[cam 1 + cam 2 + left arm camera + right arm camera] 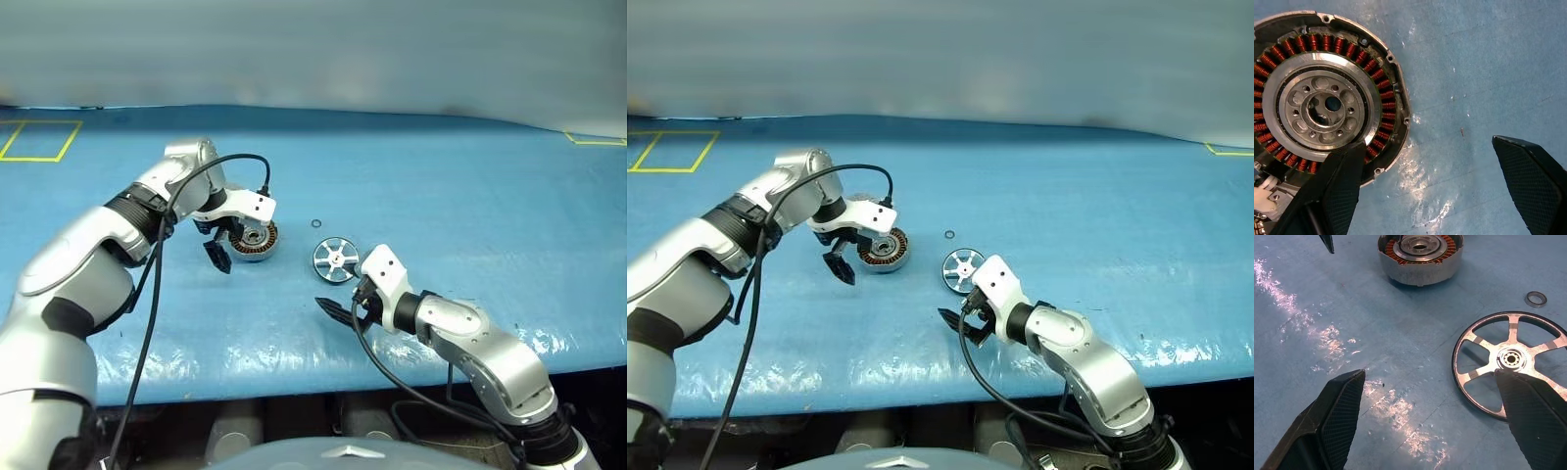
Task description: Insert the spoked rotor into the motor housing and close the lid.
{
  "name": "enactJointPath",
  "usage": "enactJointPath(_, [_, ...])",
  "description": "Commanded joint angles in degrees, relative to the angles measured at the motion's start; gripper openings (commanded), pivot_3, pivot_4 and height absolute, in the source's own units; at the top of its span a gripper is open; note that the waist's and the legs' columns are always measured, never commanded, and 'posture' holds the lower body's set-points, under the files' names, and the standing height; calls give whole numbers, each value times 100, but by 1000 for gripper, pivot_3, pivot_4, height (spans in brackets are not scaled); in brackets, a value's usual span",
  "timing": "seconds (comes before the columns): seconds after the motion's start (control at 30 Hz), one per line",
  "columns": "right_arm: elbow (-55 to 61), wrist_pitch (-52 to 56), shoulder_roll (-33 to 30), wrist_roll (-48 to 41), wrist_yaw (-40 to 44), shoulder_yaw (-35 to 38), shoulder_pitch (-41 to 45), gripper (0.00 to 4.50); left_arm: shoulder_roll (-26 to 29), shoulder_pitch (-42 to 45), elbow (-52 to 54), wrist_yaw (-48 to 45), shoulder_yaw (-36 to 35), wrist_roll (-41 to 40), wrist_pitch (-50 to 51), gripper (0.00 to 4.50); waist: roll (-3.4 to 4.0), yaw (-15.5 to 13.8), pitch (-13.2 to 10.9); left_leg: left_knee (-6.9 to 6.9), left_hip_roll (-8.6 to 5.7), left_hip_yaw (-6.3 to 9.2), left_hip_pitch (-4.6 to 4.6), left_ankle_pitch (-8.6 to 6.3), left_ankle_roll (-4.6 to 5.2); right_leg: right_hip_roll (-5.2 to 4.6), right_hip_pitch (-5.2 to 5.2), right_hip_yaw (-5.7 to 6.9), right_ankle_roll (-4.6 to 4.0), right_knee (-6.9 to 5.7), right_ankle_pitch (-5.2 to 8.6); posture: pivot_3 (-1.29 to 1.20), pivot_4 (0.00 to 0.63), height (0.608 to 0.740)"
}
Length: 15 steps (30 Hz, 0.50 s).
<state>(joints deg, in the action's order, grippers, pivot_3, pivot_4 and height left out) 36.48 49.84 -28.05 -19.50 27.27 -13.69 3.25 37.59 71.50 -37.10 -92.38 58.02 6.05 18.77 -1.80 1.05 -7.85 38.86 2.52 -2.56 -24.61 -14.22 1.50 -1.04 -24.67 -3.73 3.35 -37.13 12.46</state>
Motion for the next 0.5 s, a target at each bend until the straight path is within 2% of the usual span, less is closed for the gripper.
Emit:
enactJointPath(0.03, [246,-90,-52,-36,37,52,12,4475,-114,277,-93,-12,24,94,-131,4500,0,1,-1,13,0,0,-5,-3,6,0,0,0,4,-3,1,0,150,740])
enactJointPath(0.5, [323,-45,-32,-36,-36,48,-69,4475,-612,352,-909,-12,-365,529,-381,4500,-3,-7,-2,38,-4,-2,-4,-6,9,-2,-2,-8,17,-37,6,0,150,740])
